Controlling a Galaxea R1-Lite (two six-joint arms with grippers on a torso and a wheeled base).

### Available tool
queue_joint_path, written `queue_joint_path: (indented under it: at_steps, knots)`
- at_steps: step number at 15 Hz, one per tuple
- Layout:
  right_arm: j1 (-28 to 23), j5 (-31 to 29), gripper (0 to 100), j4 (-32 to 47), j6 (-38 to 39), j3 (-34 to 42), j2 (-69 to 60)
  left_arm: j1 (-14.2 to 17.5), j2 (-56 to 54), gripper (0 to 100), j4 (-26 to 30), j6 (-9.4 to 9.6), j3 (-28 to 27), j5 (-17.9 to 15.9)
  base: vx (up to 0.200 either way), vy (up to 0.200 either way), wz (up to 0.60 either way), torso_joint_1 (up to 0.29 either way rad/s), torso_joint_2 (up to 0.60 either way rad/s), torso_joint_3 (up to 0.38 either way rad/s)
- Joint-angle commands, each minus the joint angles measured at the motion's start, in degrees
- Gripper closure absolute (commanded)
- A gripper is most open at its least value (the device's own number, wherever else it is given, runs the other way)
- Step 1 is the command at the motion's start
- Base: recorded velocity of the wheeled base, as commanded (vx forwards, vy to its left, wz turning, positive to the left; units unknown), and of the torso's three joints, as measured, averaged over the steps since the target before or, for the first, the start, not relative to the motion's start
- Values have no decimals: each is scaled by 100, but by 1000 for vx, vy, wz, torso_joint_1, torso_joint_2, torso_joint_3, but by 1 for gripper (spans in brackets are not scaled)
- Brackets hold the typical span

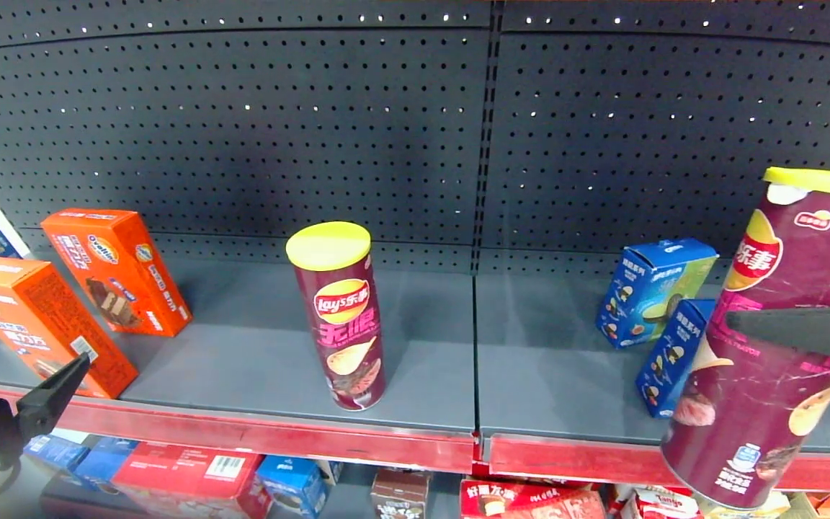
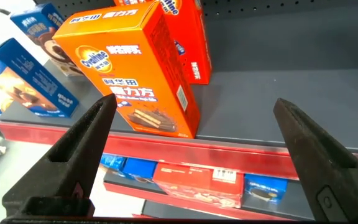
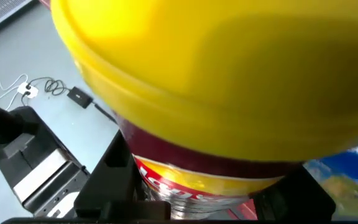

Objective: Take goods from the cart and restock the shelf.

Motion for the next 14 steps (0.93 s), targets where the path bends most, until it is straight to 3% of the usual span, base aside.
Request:
queue_joint_path:
  at_steps: [1, 8, 14]
  knots:
    - [167, -4, 100, -199, -1, -13, 381, 4, 12, 0, -3, -7, 1, 3, 0, 0, 0, 0, 0, 0]
    - [405, -21, 100, -2009, -36, -162, 1770, 13, -5, 0, -20, -16, -52, 3, 0, 0, 0, 0, 0, 0]
    - [616, -232, 100, -3099, -132, -215, 2552, -4, -5, 0, -20, -7, -113, -6, 0, 0, 0, 0, 0, 0]
